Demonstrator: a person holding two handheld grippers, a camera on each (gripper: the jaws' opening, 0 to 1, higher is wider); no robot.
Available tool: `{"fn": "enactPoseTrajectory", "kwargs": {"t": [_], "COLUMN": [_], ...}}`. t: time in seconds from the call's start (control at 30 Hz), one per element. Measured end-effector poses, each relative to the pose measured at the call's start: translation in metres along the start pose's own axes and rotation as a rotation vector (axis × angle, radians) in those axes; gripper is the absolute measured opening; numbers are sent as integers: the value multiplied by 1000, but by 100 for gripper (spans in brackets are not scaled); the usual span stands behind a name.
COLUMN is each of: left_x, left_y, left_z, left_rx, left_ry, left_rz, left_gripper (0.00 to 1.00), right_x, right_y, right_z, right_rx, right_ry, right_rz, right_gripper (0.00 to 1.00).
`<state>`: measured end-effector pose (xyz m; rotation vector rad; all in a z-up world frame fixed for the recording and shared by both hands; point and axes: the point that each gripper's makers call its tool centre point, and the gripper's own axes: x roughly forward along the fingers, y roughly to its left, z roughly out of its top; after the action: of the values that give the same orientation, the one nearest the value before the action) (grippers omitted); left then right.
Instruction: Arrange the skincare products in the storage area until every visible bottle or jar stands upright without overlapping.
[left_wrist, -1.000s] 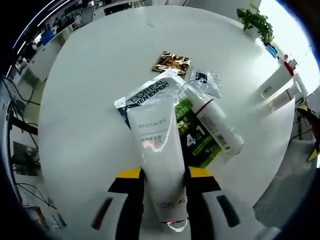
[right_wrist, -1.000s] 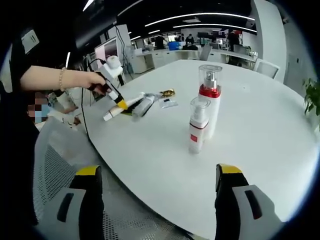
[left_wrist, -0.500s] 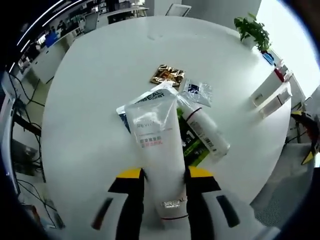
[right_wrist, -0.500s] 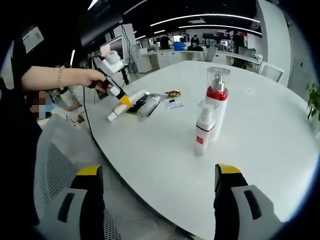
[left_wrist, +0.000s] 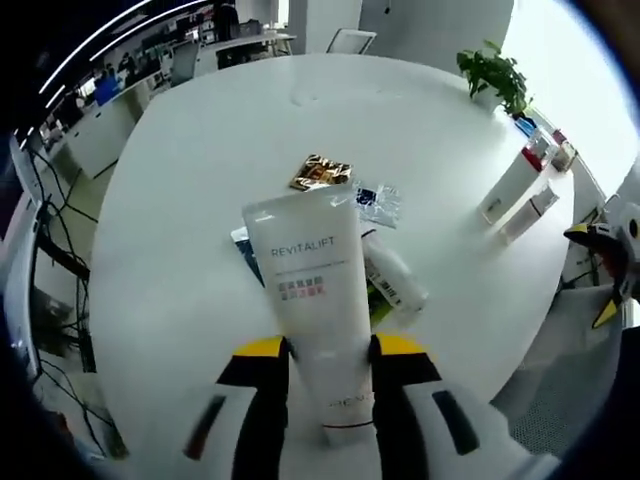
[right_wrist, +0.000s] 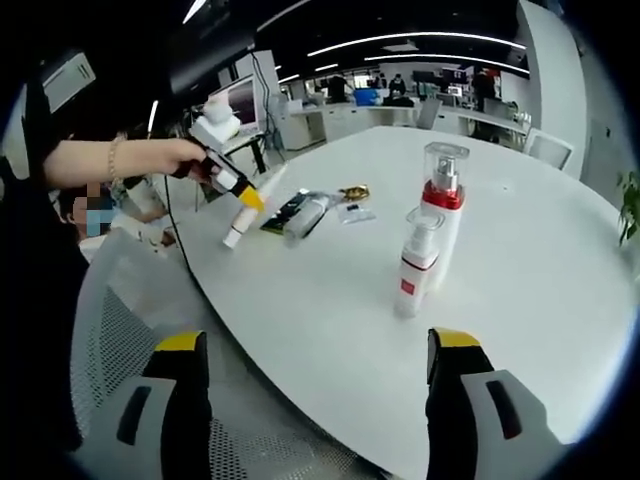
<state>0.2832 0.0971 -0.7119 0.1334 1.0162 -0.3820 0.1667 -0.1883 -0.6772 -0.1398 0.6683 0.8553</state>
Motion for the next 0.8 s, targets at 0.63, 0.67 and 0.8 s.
{"fn": "enactPoseTrajectory", "kwargs": {"t": [0.63, 0.67, 0.8], "left_x": [-30, -30, -33], "left_y": [-41, -45, -58], "left_z": [10, 10, 7], "left_rx": [125, 130, 145], "left_ry": [-230, -241, -248], "left_rz": [-72, -75, -81], "left_gripper": [30, 30, 30], "right_x": [11, 14, 19], "right_y": [31, 34, 37], "right_z": [21, 24, 40], "right_rx": [-17, -20, -31], "right_ry": [-59, -65, -90], "right_rz": [64, 76, 92], "right_gripper": [82, 82, 81]}}
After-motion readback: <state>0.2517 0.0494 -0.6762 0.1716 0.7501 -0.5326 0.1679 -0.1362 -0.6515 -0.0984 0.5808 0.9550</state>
